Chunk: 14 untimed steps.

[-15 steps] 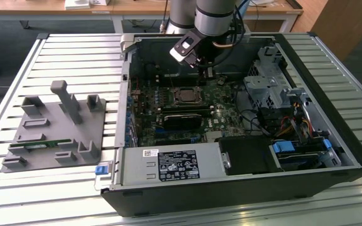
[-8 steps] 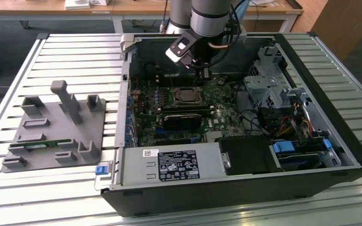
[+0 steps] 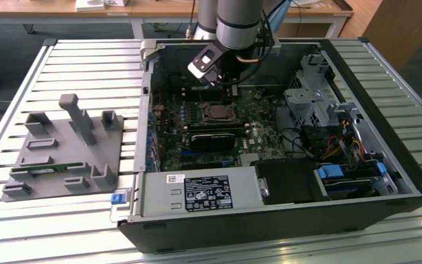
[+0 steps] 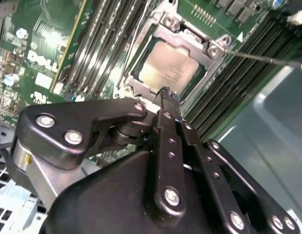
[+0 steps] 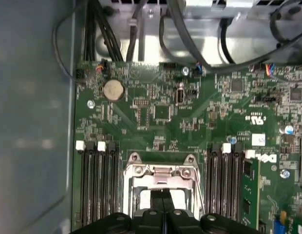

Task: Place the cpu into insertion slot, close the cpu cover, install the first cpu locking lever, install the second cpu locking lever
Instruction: 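Close the cpu cover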

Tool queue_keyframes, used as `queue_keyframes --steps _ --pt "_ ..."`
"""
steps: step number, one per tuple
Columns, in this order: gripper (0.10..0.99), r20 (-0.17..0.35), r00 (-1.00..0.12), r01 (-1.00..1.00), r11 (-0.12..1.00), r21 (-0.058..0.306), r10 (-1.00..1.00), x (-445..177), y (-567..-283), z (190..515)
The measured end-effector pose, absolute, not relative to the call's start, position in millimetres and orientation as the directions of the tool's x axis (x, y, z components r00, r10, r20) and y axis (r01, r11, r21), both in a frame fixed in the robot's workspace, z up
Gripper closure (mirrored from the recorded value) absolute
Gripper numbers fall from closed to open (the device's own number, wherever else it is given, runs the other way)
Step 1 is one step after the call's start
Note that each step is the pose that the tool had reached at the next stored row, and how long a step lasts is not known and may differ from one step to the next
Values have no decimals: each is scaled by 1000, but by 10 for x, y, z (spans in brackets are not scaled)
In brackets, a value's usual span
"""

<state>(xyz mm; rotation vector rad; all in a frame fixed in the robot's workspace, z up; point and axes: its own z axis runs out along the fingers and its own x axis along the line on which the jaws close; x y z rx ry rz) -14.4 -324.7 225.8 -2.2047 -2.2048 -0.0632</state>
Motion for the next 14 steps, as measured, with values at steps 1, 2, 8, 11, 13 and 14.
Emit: queue_keyframes --steps 1,2,8,11,13,14 --pt "980 45 0 1000 0 12 999 -160 -3247 2250" --pt "980 45 0 1000 0 12 999 -178 -3247 2247" --pt "980 45 0 1000 0 12 999 -304 -3247 2219" --pt "980 45 0 1000 0 12 999 -337 -3247 2192" --pt "980 45 0 1000 0 12 999 -361 -3247 2178" --pt "980 45 0 1000 0 12 999 -375 -3247 2172"
